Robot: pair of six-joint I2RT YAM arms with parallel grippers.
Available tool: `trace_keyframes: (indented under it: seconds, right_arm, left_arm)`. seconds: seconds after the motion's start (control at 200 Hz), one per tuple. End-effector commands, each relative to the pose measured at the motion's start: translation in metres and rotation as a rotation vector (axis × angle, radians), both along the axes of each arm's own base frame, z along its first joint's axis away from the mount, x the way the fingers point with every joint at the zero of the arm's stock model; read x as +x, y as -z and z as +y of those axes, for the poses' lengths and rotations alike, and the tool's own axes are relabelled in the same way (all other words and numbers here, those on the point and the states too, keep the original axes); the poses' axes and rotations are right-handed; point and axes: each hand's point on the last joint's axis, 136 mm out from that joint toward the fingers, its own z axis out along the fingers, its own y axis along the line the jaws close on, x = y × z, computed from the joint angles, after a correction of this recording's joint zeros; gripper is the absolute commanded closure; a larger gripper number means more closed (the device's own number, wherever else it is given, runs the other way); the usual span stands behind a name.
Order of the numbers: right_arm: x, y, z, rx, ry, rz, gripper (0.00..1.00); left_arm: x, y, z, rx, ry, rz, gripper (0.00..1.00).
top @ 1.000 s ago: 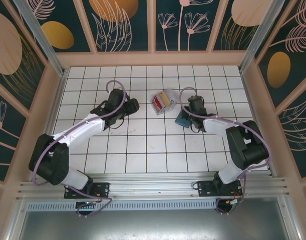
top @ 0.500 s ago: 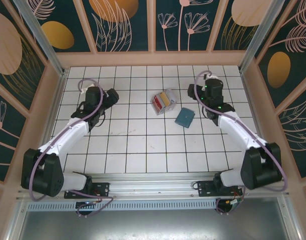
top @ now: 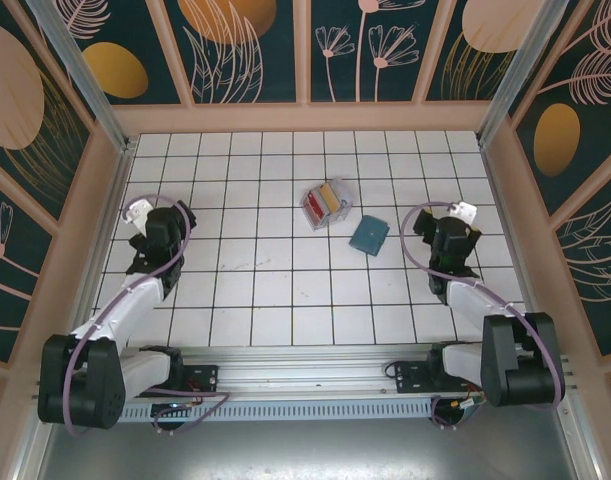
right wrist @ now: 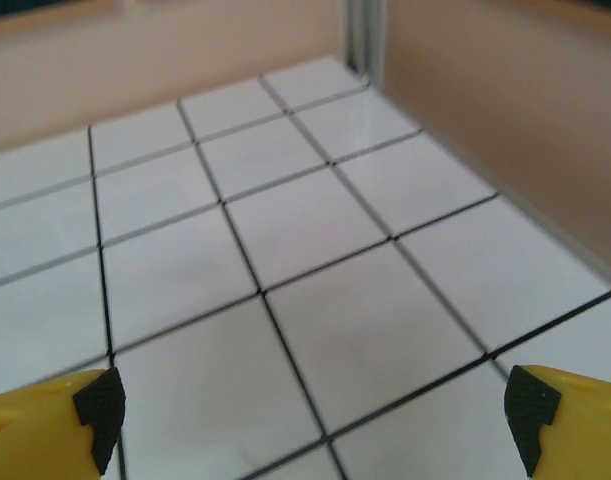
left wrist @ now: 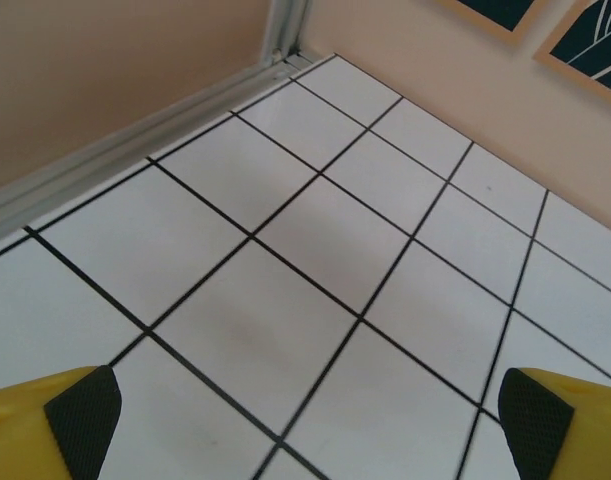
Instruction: Put the credit cards into the card holder
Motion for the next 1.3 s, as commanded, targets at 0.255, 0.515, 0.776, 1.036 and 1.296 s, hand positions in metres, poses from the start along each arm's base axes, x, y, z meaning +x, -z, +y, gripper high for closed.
trace_keyframes:
  seconds: [0.255,0.515,0.776,1.036,1.296]
  right_arm:
    - [-0.001,-0.012,-0.001,-0.056,-0.038,-0.239,0.01]
    - [0.001,0.001,0.009,-0.067,-0.107,-0.236,0.01]
    - [0.003,0.005,0.020,-0.075,-0.178,-0.236,0.01]
    - [0.013,0.018,0.029,-0.062,-0.260,-0.195,0.01]
    - [0.019,0.021,0.029,-0.016,-0.314,-0.177,0.01]
  left_arm:
    - [-0.026,-0.023,0.022,0.227,-0.057,-0.279,0.01]
    - [-0.026,-0.009,0.022,0.329,-0.023,-0.279,0.01]
    - [-0.003,-0.002,0.011,0.339,0.117,-0.309,0.01]
    - [0.021,0.016,-0.009,0.356,0.255,-0.236,0.01]
    - [0.021,0.016,-0.009,0.357,0.255,-0.234,0.01]
